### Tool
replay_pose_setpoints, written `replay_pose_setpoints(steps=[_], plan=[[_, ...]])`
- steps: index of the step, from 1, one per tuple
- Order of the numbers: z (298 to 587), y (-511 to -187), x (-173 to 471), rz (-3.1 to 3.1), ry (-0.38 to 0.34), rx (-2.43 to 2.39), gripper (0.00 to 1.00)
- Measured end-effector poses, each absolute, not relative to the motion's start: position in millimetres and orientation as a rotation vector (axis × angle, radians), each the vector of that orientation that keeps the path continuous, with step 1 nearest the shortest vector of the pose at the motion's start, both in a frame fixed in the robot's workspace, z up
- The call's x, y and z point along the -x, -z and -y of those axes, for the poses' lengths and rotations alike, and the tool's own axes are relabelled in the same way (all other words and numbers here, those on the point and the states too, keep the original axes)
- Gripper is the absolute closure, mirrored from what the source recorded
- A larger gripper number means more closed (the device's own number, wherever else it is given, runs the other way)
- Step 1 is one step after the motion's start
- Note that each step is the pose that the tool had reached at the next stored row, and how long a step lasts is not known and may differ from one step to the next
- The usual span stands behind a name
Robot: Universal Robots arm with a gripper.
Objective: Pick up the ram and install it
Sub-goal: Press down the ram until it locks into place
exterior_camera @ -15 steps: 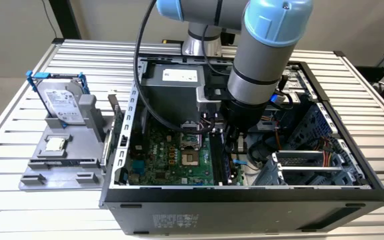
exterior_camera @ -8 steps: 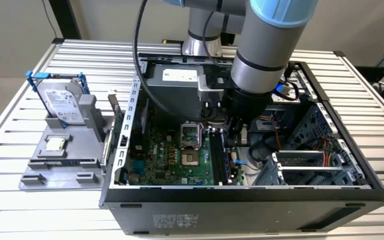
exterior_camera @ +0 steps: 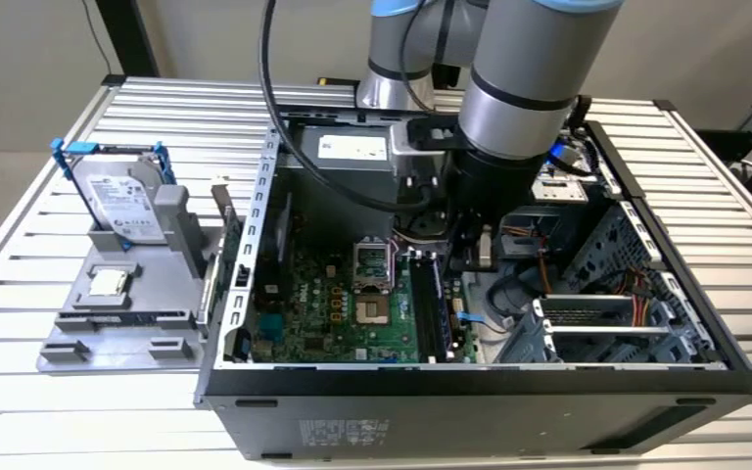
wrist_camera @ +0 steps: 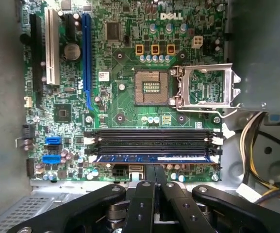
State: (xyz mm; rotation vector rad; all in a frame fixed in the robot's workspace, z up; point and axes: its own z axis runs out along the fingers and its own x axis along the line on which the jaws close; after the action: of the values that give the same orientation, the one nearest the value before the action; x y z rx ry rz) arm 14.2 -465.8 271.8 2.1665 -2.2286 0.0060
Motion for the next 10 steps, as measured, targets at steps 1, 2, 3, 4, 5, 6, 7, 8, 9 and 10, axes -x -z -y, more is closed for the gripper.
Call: replay_pose_setpoints(steps=[1, 2, 3, 4, 5, 6, 7, 8, 9, 10], plan=[[466, -275, -14, 2.228, -0.006, -2.166, 1.0], [466, -278, -14, 2.228, -0.006, -2.166, 1.0], [466, -281, -14, 2.228, -0.006, -2.166, 1.0], [466, -284, -14, 2.228, -0.006, -2.166, 1.0], [466, -287, -14, 2.228, -0.006, -2.166, 1.0], [466, -288, -14, 2.228, -0.006, -2.166, 1.0], [466, -288, -14, 2.228, -0.006, -2.166, 1.0], [466, -288, -14, 2.228, -0.006, -2.166, 1.0], [466, -288, -14, 2.228, -0.006, -2.166, 1.0], [466, -288, -14, 2.228, -0.006, -2.166, 1.0]])
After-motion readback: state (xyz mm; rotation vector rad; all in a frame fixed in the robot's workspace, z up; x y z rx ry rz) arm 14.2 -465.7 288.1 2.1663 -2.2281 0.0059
